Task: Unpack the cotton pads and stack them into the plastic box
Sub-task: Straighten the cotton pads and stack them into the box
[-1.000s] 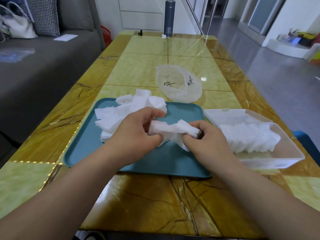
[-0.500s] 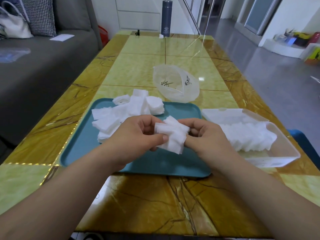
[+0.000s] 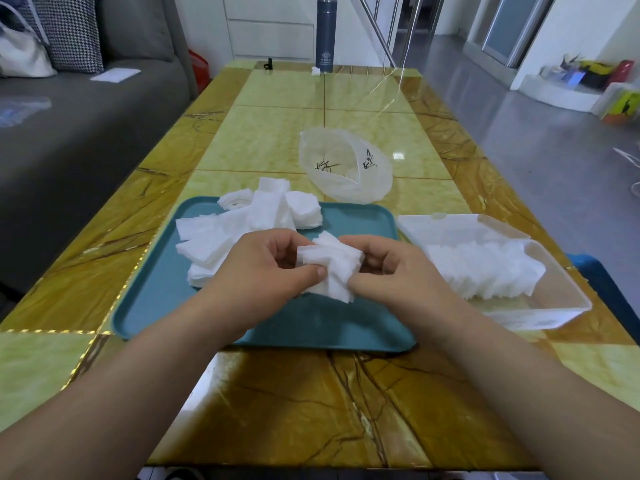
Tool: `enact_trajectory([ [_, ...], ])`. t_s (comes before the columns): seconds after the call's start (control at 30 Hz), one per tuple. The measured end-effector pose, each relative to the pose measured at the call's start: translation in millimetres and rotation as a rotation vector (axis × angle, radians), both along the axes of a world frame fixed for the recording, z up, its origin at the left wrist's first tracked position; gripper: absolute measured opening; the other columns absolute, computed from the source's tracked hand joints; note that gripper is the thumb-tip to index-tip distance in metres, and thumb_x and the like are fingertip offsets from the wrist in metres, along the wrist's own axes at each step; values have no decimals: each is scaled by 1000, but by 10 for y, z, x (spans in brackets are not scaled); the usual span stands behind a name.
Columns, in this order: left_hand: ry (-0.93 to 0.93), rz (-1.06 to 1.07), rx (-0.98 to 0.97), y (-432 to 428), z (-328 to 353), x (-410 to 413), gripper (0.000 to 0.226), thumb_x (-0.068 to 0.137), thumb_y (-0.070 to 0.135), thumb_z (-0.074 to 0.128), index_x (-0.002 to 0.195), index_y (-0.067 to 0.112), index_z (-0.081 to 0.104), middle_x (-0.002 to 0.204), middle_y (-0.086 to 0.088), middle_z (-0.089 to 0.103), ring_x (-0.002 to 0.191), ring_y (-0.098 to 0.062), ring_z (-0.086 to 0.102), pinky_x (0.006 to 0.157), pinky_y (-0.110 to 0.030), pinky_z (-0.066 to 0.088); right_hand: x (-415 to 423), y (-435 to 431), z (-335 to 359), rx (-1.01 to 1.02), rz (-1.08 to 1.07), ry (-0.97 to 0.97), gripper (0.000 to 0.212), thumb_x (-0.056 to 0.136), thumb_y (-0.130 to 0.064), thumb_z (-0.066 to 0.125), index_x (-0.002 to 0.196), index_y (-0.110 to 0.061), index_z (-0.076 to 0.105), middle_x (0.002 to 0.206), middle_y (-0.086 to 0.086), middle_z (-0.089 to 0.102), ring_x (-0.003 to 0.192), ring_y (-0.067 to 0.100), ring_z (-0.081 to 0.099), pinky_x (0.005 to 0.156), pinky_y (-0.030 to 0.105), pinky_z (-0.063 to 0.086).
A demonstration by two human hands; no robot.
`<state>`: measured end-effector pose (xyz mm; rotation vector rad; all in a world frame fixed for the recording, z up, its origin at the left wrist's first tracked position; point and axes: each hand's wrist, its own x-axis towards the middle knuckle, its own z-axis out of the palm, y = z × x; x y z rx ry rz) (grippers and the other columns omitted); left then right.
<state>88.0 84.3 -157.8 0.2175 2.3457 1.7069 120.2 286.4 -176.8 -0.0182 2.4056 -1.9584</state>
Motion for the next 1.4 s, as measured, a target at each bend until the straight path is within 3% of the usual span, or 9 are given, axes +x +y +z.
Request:
enact_trajectory([
  [0.2,-52,-21,84,12,3,10,8,89,10,78,96,13,77,88,-6,80,76,-16,72,70,-27,60,-4,2,-38,31,-52,18,45,83,-22,86,126,-21,72,103,-4,81,99,14,76,97,46,60],
  [0.33,-30,15,91,-4,1,-5,6,90,8,77,94,12,77,83,-7,80,68,-13,70,60,-19,54,5,-5,-54,-19,-20,-52,85,59,-38,99,135,-24,63,114,-7,78,105,9,75,97,36,59],
  [0.53,2,-12,38,-6,-21,-14,8,91,9,76,97,15,77,87,-8,79,71,-11,68,63,-19,55,5,-53,-79,33,-75,-20,55,79,-24,88,130,-29,67,118,-13,74,104,8,73,98,38,60],
  [0.73,-17,-62,45,-21,-37,-32,9,95,13,72,101,17,78,91,-6,79,73,-10,68,65,-19,55,-7,-38,-94,-38,-100,-33,37,88,-11,80,121,-27,72,114,-7,76,95,20,77,92,40,62],
  [0.83,-61,-97,78,-40,-51,-50,14,99,17,67,105,19,80,91,-3,79,74,-13,66,70,-28,57,-30,9,-114,-82,-135,-37,34,88,-7,79,119,-23,75,112,0,77,94,25,76,92,41,61],
  [1.0,-160,-101,153,-40,-71,-64,21,103,20,60,102,14,80,85,-11,69,76,-17,61,62,-30,51,-35,20,-97,-159,-120,-53,34,91,0,74,117,-22,74,111,5,78,86,16,72,80,31,57],
  [1.17,-108,-4,120,-55,-74,-98,23,105,25,59,98,17,79,86,-6,74,76,-20,59,70,-36,53,-38,13,-66,-226,-123,-65,33,92,2,72,115,-22,73,113,9,77,91,18,73,73,28,59],
  [1.27,-29,119,81,-91,-73,-131,24,106,30,56,97,20,76,80,-3,76,72,-27,60,76,-47,55,-37,21,-80,-213,-170,-78,31,92,-1,73,112,-24,74,111,7,78,95,23,75,77,31,62],
  [1.4,34,194,156,-127,28,-129,21,106,26,55,96,20,71,72,4,72,73,-24,63,72,-43,53,-48,41,-100,-117,-267,-73,31,90,-13,77,118,-25,73,109,-4,77,100,17,74,88,33,62],
])
